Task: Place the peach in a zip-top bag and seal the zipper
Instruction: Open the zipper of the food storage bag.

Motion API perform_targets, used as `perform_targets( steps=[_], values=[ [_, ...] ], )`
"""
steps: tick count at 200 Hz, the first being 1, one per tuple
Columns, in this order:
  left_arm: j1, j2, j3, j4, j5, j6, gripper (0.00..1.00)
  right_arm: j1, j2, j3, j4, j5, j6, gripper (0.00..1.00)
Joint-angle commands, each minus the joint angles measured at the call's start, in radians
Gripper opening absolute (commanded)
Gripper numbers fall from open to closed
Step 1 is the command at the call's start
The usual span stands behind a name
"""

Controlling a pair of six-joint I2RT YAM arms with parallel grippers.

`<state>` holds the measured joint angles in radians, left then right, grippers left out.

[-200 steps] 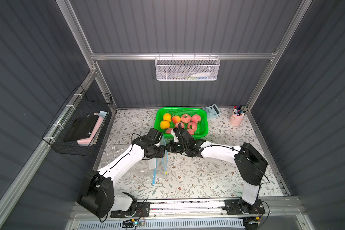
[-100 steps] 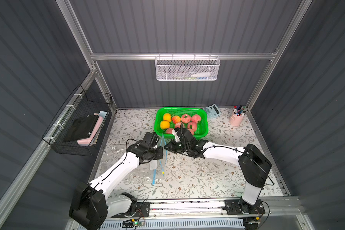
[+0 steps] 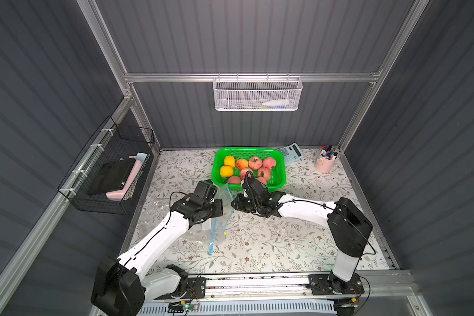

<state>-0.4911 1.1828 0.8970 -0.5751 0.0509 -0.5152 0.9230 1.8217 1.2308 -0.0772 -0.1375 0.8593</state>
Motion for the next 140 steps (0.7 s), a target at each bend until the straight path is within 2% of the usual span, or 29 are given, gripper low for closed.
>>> perform_targets(
  steps=[1, 55, 111, 140],
  values=[
    [-0.004, 0.002, 0.084, -0.053, -0.07, 0.011, 0.0, 0.005, 0.014, 0.036, -0.065, 0.042, -0.042, 0.29],
    [-0.004, 0.024, 0.234, -0.178, -0.22, 0.038, 0.0, 0.007, 0.047, 0.06, -0.153, 0.155, -0.06, 0.29],
    [-0.003, 0.055, 0.308, -0.227, -0.241, 0.059, 0.0, 0.007, 0.083, 0.09, -0.172, 0.221, -0.069, 0.29],
    [-0.003, 0.087, 0.312, -0.168, -0.182, 0.048, 0.0, 0.002, 0.135, 0.152, -0.228, 0.249, -0.075, 0.3]
  ],
)
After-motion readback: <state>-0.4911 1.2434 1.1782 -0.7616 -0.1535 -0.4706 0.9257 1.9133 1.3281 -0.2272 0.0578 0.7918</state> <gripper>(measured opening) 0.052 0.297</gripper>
